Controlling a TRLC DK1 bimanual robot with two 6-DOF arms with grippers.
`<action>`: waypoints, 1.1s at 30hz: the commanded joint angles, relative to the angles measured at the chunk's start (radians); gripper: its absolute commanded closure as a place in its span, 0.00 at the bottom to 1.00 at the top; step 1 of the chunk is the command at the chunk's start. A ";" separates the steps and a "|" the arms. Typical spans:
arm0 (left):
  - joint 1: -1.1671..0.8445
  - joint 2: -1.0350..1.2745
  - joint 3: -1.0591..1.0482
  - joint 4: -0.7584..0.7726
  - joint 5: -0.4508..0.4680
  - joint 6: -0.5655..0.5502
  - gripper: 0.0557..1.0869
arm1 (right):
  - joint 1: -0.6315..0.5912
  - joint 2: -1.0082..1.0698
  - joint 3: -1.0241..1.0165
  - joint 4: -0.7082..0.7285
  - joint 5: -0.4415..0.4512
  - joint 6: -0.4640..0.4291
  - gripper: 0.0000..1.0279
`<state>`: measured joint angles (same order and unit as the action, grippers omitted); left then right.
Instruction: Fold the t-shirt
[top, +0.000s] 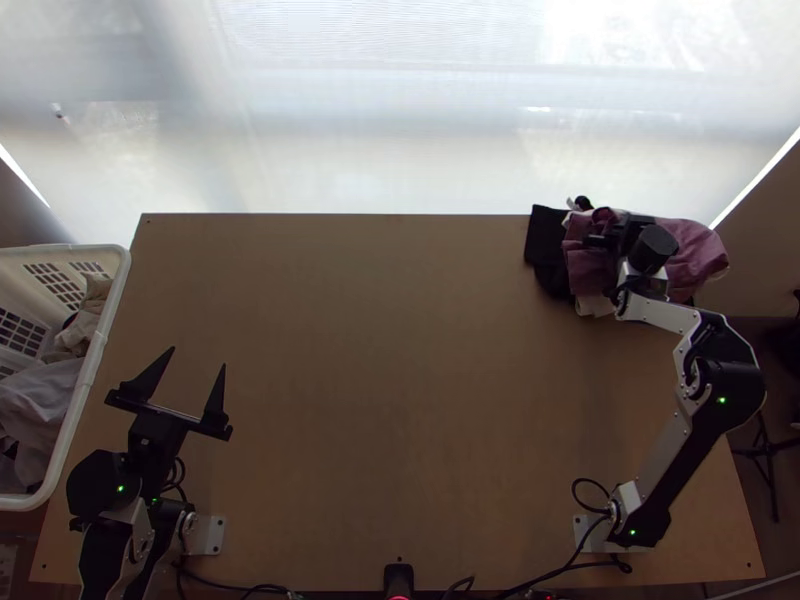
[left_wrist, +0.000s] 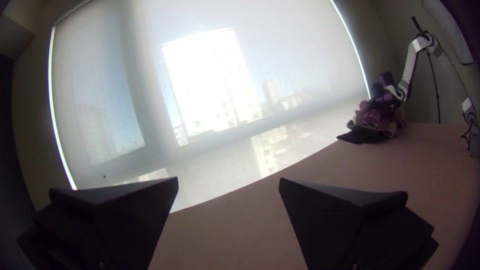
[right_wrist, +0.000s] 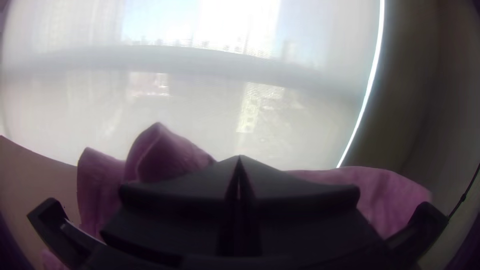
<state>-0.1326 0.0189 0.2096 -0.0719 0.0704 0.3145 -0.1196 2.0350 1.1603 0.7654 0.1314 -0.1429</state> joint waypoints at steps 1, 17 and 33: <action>0.014 0.003 -0.001 0.000 0.000 0.003 0.05 | 0.031 0.019 -0.001 -0.008 -0.021 -0.041 0.97; 0.044 0.004 0.001 -0.005 -0.001 0.017 0.05 | 0.017 -0.024 -0.022 -0.245 -0.199 -0.078 0.04; 0.042 0.001 -0.009 -0.005 -0.001 0.034 0.05 | 0.006 -0.670 -0.410 -0.141 -0.056 -0.034 0.04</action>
<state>-0.0883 0.0261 0.2096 -0.0772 0.0696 0.3416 -0.1146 1.6230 0.9237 0.5762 -0.0296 -0.1715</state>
